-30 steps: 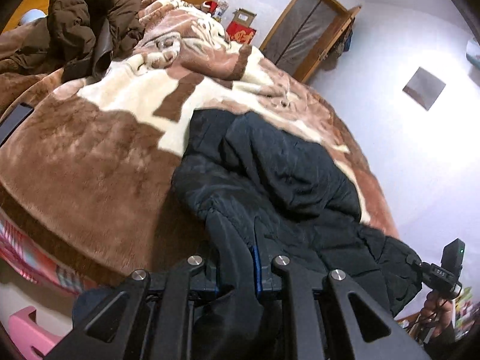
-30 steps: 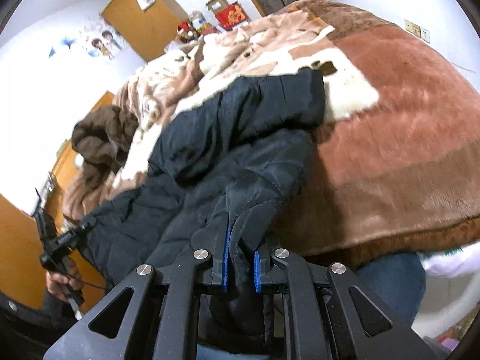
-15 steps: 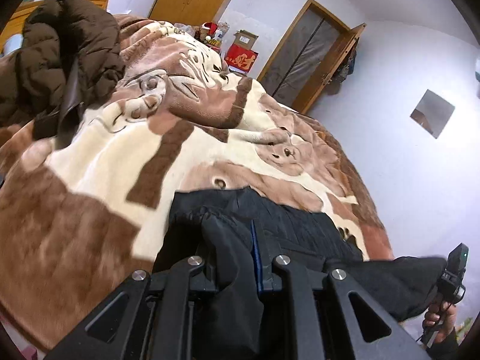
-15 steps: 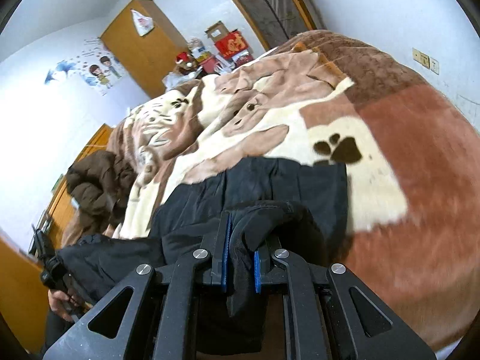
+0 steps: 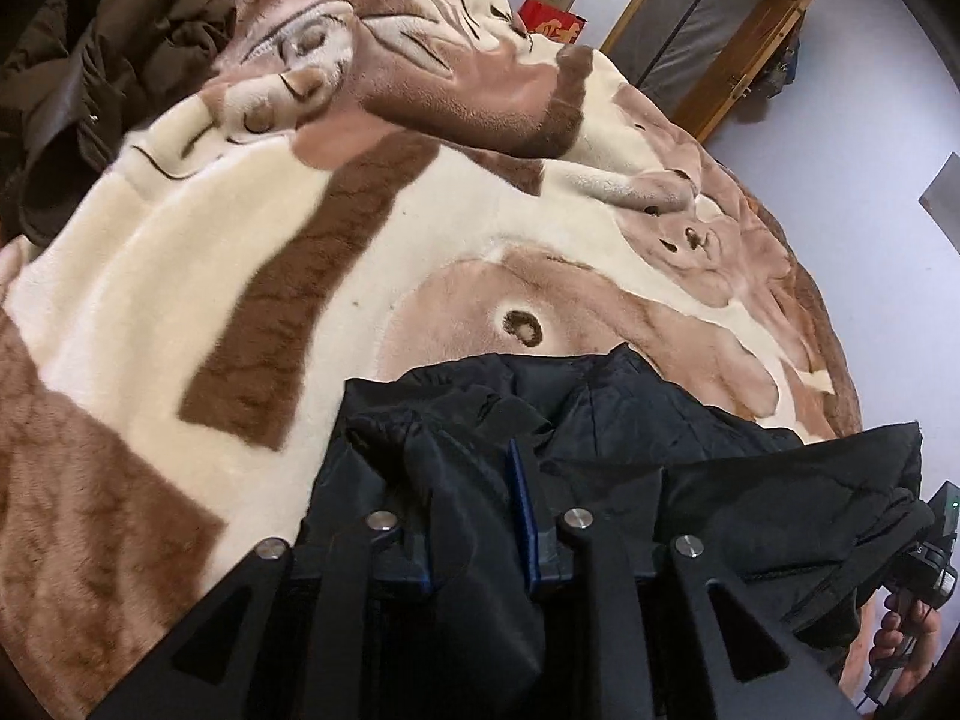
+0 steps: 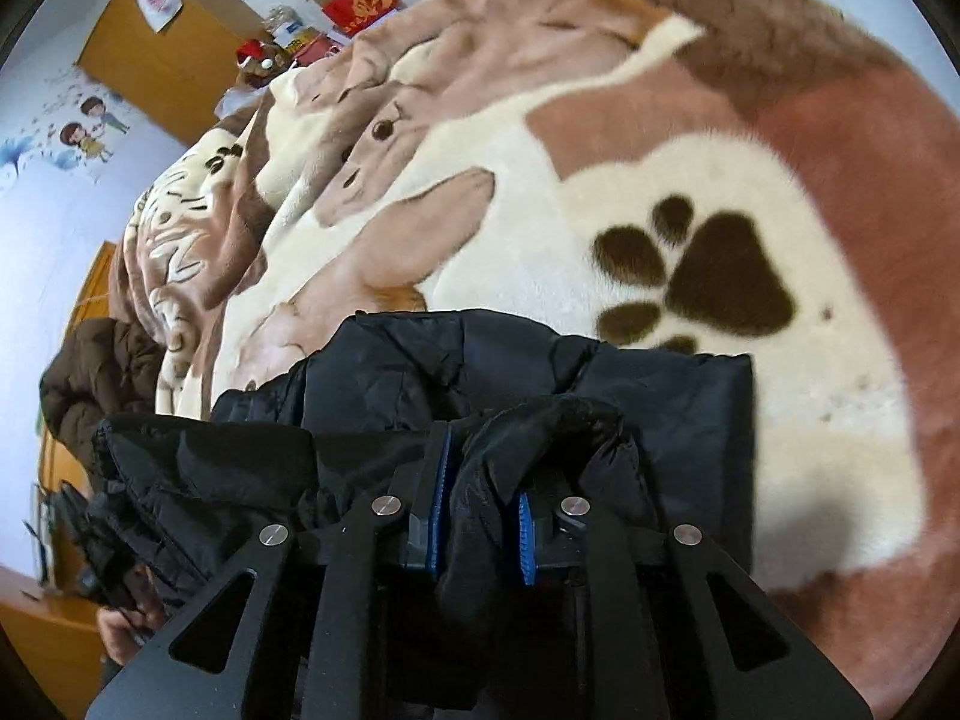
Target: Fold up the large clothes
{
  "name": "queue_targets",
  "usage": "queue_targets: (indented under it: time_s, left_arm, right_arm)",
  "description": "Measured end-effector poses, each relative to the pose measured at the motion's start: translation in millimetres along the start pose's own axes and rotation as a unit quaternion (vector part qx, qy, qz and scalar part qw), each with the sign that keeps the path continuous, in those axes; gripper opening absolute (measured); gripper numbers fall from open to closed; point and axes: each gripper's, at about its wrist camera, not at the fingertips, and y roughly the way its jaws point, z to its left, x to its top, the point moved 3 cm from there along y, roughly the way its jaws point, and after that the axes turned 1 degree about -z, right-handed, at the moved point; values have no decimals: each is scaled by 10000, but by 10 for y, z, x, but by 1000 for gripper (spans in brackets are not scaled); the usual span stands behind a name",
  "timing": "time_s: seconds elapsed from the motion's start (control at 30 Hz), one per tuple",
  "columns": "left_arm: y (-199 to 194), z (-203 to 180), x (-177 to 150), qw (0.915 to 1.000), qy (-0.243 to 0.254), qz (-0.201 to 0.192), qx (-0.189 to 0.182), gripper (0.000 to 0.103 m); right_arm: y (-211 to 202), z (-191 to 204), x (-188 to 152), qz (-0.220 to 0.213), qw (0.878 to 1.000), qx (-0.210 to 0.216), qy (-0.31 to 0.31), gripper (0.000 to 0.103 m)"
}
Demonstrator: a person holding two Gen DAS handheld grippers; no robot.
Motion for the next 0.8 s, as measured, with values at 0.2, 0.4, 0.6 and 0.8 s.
queue_targets:
  time_s: [0.2,0.4,0.6,0.8]
  left_arm:
    - [-268,-21,126,9992,-137,-49,-367,48]
    - [-770,-108,342,9960,-269,-618,-588,73]
    - [-1106,-121,385,9922,-193,-1124,-504,81]
    - [-852,-352,-22,9947,394,-748,-576,81]
  right_arm:
    - [-357,-17,80,-46,9971,731,216,44]
    - [-785,123,160,-405,9922,1127,350,53]
    - [-1003,71,159,-931,9823,1478,681,60]
    - [-1025,266,-34,-1221,9880,930,-160,61]
